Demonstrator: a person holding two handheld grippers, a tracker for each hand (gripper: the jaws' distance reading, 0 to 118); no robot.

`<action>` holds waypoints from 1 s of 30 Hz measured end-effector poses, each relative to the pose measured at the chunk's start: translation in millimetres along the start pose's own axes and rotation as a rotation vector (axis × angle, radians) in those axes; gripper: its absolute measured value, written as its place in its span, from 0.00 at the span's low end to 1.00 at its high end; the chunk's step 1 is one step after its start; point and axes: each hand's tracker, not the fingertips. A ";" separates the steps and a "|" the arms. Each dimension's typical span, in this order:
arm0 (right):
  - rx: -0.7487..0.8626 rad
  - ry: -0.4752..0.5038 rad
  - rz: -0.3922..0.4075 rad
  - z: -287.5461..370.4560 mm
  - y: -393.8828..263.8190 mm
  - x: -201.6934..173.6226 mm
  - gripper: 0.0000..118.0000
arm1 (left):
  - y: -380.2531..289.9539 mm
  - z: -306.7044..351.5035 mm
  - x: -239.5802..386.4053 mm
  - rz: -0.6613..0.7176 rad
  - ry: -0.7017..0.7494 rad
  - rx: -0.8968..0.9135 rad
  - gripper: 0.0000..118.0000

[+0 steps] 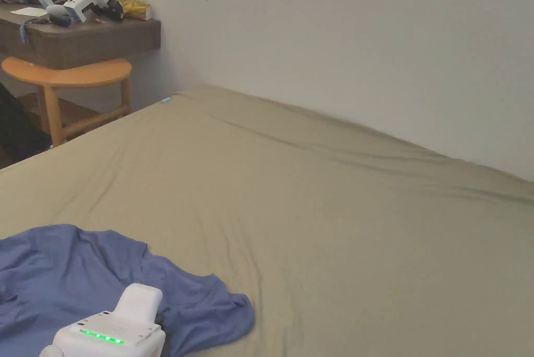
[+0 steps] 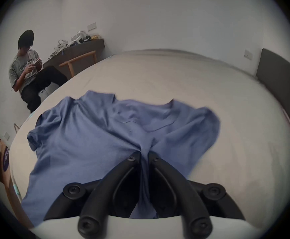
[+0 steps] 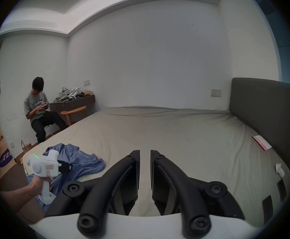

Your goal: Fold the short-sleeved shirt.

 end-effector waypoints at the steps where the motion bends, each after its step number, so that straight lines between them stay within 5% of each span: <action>1: -0.002 -0.011 -0.023 4.7 -1.4 8.8 0.13 | 8.5 3.6 10.9 -0.014 -0.012 0.017 0.06; 7: 0.011 -0.067 -0.113 41.6 -1.7 60.4 0.13 | 29.9 35.0 129.2 -0.167 -0.170 0.086 0.06; 20: 0.131 -0.374 -0.110 161.6 5.6 144.6 0.13 | -2.9 147.2 441.5 -0.406 -0.767 0.141 0.06; 28: 0.147 -0.417 -0.141 193.5 1.6 154.8 0.13 | -68.7 186.7 480.9 -0.515 -0.905 0.025 0.06; 29: 0.145 -0.405 -0.151 194.4 -0.1 153.3 0.13 | -75.7 183.9 478.9 -0.553 -0.897 -0.014 0.12; 30: 0.144 -0.400 -0.152 194.4 -1.8 151.4 0.13 | -78.5 176.9 476.0 -0.565 -0.887 -0.058 0.33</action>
